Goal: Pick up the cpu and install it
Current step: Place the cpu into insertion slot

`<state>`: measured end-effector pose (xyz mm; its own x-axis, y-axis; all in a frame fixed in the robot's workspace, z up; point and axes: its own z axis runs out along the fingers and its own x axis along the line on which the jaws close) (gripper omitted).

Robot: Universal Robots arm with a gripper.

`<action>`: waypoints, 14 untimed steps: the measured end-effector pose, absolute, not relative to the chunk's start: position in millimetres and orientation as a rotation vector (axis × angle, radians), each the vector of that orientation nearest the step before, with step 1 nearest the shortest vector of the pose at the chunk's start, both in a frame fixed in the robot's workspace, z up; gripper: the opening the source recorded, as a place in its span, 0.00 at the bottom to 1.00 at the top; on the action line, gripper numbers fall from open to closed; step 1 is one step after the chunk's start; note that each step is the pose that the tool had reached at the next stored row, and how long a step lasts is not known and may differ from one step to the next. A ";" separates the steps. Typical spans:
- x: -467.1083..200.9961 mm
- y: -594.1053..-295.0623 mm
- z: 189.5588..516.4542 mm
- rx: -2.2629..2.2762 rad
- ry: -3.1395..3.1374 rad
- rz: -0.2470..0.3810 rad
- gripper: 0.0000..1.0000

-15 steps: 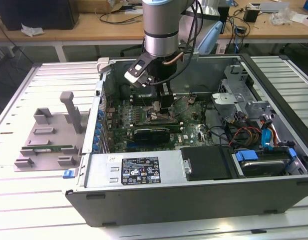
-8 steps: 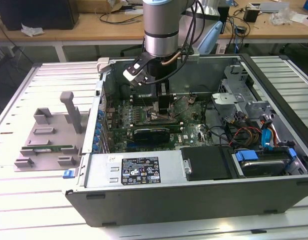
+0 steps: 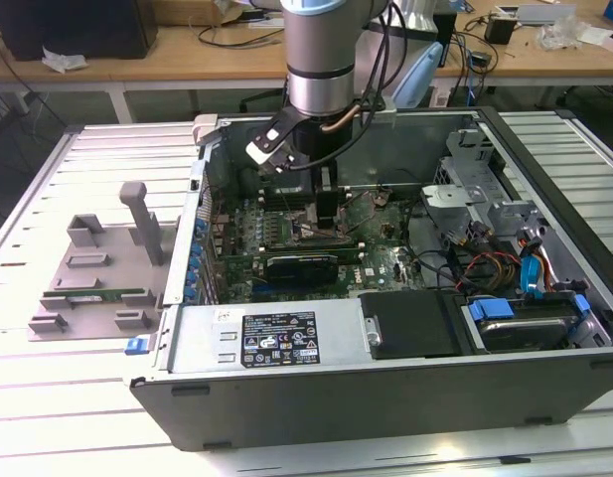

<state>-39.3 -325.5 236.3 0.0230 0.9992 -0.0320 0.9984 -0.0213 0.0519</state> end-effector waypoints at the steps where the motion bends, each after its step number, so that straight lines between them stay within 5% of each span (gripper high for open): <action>1: -39.5 -323.7 234.5 2.203 2.155 0.025 0.55; 14: -42.8 -321.8 225.1 2.196 2.163 0.035 0.55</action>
<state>-42.8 -321.8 225.1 0.0161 0.9996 -0.0249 0.9982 -0.0146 0.0580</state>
